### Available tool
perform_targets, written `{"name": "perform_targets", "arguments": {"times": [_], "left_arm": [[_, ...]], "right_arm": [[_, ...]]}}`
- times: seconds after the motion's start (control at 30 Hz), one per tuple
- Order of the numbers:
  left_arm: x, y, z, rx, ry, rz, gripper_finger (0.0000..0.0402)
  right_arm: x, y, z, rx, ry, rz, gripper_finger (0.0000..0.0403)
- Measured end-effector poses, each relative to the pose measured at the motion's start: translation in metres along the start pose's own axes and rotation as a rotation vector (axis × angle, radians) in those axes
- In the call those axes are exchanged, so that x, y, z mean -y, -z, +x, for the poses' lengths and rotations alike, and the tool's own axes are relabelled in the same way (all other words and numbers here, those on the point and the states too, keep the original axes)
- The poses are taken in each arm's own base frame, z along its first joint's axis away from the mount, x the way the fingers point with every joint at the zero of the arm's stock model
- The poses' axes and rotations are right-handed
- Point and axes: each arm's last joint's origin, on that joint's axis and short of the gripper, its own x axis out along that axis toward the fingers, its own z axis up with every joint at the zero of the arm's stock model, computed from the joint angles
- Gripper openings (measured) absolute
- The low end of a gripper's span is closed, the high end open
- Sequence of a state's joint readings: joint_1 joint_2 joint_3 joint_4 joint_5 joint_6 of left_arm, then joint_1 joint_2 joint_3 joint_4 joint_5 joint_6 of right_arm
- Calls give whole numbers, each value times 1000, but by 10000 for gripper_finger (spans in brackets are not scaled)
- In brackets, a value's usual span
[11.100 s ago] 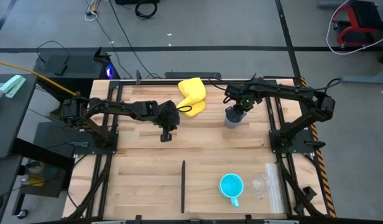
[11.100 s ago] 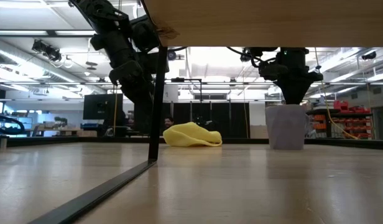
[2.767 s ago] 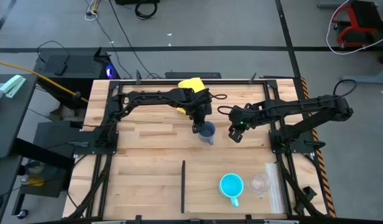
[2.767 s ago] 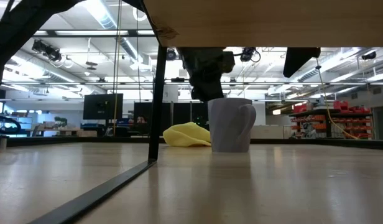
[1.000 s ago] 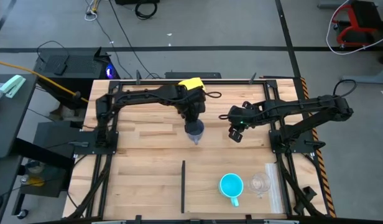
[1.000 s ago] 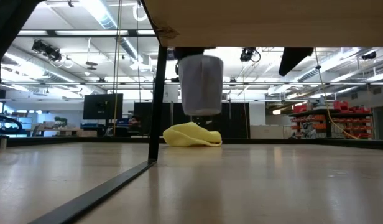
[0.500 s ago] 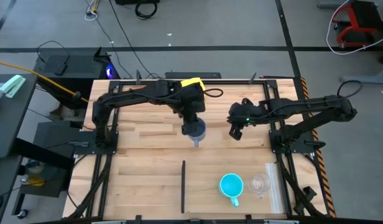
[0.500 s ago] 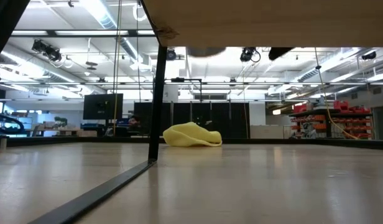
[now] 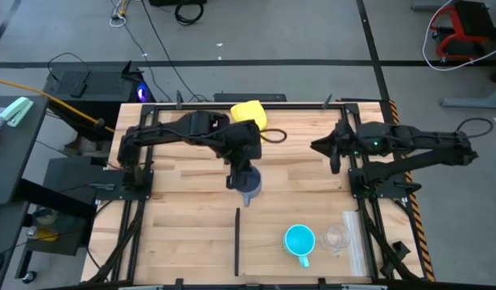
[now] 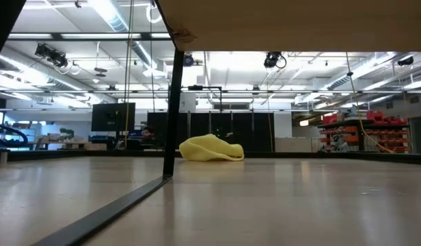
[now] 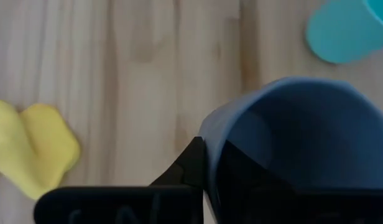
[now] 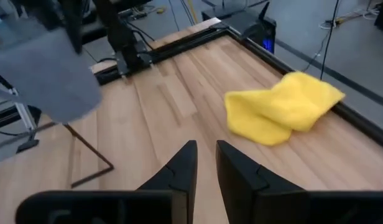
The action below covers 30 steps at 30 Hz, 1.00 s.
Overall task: Stack small to large cups/mugs on shelf
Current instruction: Put the violet mug on the shelf
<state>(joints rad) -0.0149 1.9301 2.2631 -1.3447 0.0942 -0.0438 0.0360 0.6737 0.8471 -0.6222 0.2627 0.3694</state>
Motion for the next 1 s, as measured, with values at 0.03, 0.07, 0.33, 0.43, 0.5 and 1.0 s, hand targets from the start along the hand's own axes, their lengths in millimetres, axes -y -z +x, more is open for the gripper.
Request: {"name": "perform_targets", "arguments": {"times": [0.03,0.07,0.33,0.43,0.5,1.0], "left_arm": [[4,0,0,-1,7,9,27],[7,0,0,-3,18,16,27],[31,-3,2,45,122,36,27],[39,-5,1,70,172,39,27],[43,-7,1,86,188,40,27],[92,-10,39,72,259,122,27]], "right_arm": [[3,7,0,3,-2,6,68],[6,14,-1,3,-3,18,67],[19,48,-1,-21,-7,100,67],[20,51,-5,-3,-17,107,66],[21,50,-9,22,-29,110,66],[23,50,-14,43,-37,94,65]]}}
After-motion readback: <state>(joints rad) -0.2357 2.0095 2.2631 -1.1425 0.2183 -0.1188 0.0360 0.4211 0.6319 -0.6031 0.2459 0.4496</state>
